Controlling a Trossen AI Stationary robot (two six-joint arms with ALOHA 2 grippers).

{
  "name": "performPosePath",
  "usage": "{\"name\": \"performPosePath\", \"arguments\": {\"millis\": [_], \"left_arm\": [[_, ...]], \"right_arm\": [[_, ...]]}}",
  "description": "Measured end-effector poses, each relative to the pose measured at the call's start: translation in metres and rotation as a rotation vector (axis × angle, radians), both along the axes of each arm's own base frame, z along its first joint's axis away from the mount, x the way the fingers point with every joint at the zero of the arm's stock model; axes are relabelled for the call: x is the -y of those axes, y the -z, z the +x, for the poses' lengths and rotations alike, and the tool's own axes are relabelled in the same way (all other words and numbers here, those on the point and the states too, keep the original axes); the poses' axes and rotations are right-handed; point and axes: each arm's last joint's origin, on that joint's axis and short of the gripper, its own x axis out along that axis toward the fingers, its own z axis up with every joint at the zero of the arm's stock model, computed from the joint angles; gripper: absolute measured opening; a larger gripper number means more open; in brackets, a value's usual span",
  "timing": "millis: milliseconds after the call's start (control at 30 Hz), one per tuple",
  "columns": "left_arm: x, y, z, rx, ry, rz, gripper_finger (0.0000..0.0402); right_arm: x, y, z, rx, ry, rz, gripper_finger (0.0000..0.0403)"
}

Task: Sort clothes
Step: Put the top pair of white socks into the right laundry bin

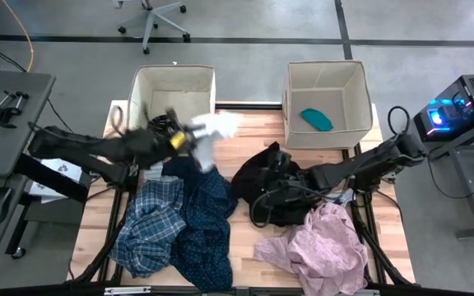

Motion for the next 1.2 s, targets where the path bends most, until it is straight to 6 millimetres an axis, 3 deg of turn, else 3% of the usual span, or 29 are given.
{"name": "performPosePath", "arguments": {"millis": [133, 267, 400, 567, 667, 800, 1200], "left_arm": [[-0.031, -0.045, -0.02, 0.032, -0.216, 0.127, 0.0005], [-0.068, -0.057, -0.038, -0.003, -0.463, 0.144, 0.0005], [-0.1, -0.037, -0.053, -0.123, -0.584, 0.013, 0.0005], [-0.12, 0.011, -0.063, -0.304, -0.532, -0.401, 0.0005], [-0.115, 0.036, -0.064, -0.389, -0.495, -0.636, 0.0005], [-0.091, 0.065, -0.06, -0.419, -0.442, -0.823, 0.0005], [-0.005, 0.131, -0.047, -0.36, -0.315, -0.85, 0.0005]], "right_arm": [[0.005, 0.011, 0.002, -0.005, 0.015, 0.0, 0.0113], [0.008, 0.016, 0.002, -0.002, 0.02, 0.005, 0.0113], [0.008, 0.022, 0.002, 0.012, 0.016, 0.017, 0.0113], [0.009, 0.031, 0.0, 0.01, 0.009, 0.025, 0.0113], [0.009, 0.033, -0.001, 0.004, -0.001, 0.036, 0.0113], [0.008, 0.035, -0.001, 0.008, -0.006, 0.033, 0.0113], [0.008, 0.033, 0.001, 0.034, -0.011, 0.041, 0.0113]]}}
